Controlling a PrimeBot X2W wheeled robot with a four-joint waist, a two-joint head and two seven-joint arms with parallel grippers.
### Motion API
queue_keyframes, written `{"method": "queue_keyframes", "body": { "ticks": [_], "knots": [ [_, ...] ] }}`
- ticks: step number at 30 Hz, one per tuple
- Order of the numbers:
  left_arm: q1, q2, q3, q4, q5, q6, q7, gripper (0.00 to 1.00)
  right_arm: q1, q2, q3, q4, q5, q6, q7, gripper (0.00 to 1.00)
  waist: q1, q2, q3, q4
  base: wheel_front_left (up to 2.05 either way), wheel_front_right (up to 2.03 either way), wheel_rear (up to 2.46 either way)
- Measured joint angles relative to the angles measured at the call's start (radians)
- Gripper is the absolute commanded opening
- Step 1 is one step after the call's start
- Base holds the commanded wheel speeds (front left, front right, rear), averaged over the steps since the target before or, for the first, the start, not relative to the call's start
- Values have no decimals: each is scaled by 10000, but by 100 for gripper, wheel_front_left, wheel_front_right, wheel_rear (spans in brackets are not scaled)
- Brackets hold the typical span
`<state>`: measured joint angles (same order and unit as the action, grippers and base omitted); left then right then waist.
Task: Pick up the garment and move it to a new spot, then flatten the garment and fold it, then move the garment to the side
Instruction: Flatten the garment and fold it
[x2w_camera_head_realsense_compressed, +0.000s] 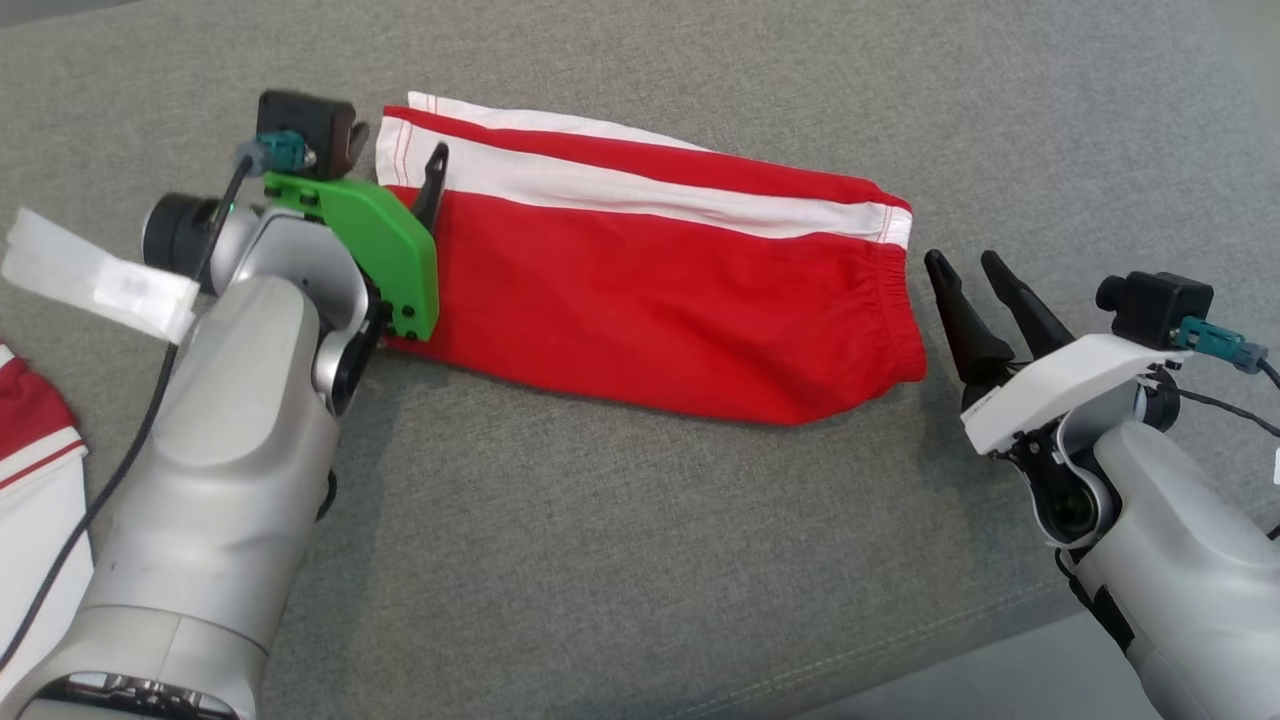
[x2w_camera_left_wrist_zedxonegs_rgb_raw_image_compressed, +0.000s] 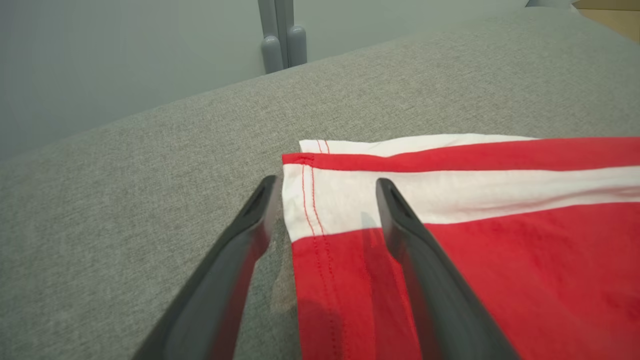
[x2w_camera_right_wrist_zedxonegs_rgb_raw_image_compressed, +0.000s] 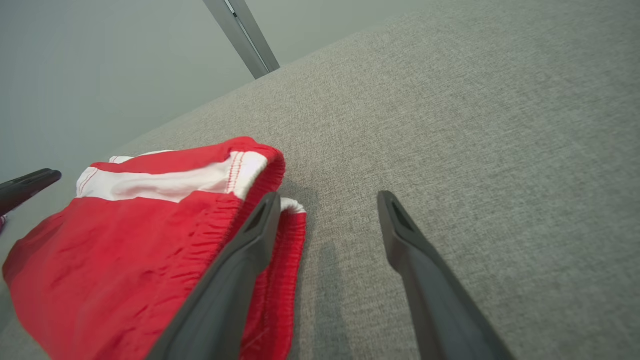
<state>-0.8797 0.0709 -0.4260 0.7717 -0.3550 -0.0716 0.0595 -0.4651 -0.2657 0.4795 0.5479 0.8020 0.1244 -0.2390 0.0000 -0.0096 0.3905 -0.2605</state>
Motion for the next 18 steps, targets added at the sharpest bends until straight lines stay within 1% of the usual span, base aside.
{"method": "queue_keyframes", "body": {
  "ticks": [4,9,15,18],
  "knots": [
    [581,-75,54,391,-320,-86,13,100,154,-42,-119,-8,75,0,-38,100,0,0,-259,167,0,0,0],
    [825,-176,146,721,-732,-138,115,100,283,-59,-178,-109,86,0,-79,100,0,0,-470,273,0,0,0],
    [986,-251,336,1129,-1227,-221,476,100,405,-58,-188,-295,86,0,-98,100,0,0,-525,220,0,0,0],
    [1009,-244,397,1218,-1267,-221,497,100,445,-23,-151,-408,84,0,-104,100,0,0,-511,140,0,0,0]
  ]
}}
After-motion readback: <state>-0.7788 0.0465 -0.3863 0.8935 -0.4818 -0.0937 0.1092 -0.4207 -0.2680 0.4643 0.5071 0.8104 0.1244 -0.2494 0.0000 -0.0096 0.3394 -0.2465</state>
